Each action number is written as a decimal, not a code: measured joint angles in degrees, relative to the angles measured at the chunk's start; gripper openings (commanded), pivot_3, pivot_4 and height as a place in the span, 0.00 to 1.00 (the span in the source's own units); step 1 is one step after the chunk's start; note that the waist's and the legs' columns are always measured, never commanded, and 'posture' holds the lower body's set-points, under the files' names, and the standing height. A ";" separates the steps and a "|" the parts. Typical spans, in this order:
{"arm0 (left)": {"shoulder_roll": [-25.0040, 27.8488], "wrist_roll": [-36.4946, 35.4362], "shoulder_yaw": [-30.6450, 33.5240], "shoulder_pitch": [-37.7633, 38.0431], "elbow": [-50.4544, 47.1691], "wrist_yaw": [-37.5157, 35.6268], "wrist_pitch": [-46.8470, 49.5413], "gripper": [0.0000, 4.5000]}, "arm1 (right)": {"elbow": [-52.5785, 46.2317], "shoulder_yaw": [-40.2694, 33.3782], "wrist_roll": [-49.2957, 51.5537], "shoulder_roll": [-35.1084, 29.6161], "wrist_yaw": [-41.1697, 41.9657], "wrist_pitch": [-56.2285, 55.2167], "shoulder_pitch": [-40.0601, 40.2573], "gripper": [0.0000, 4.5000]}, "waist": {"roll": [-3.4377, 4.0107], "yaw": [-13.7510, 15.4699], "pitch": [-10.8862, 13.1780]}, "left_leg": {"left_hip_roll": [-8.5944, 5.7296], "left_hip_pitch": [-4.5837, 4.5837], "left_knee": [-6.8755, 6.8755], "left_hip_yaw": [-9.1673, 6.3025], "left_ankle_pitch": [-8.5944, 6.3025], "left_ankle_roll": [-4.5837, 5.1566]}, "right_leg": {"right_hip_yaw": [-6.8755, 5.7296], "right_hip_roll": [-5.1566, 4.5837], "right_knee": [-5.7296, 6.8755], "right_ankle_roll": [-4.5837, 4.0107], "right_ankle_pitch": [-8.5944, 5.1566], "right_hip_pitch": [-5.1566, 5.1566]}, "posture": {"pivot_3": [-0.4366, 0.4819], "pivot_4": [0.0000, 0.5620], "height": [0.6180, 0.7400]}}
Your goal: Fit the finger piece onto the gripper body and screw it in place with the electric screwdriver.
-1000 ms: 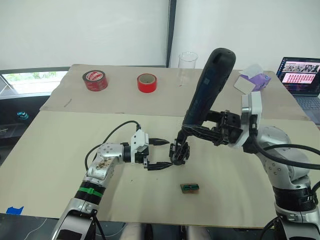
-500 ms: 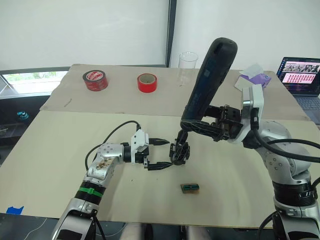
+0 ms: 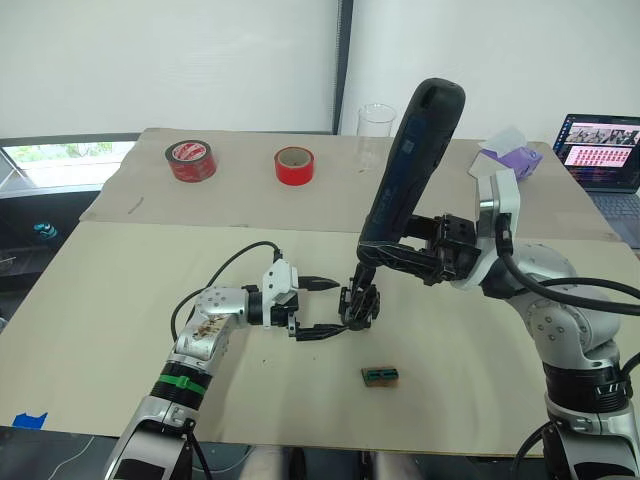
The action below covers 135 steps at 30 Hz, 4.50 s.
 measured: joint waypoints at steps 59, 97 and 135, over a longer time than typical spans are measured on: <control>-2.03 3.52 -2.04 -1.73 5.30 1.88 -2.95 1.00 | -1.31 0.99 -3.69 0.31 0.93 -0.91 2.14 0.43 | 0.00 -0.01 0.00 | 0.00 -0.03 0.02 0.00 -0.02 0.05 | -0.02 0.00 0.01 0.00 0.01 -0.01 | 0.48 0.27 1.00; -8.93 10.17 -5.22 -9.35 21.72 2.23 -7.19 1.00 | -1.38 1.16 -5.05 0.78 0.84 -1.72 2.21 0.43 | -0.01 0.00 0.00 | 0.00 -0.03 0.05 -0.01 -0.09 0.23 | -0.05 0.01 0.02 -0.01 0.02 -0.01 | 0.48 0.27 1.00; -8.77 12.03 -5.45 -10.06 25.47 2.47 -10.57 0.52 | -1.81 5.07 -7.41 0.76 -1.57 -1.28 1.85 0.43 | -0.34 -0.05 -0.57 | 0.04 0.26 0.02 -0.07 -0.11 0.26 | -0.04 -0.04 0.00 -0.04 0.01 0.22 | 0.48 0.27 1.00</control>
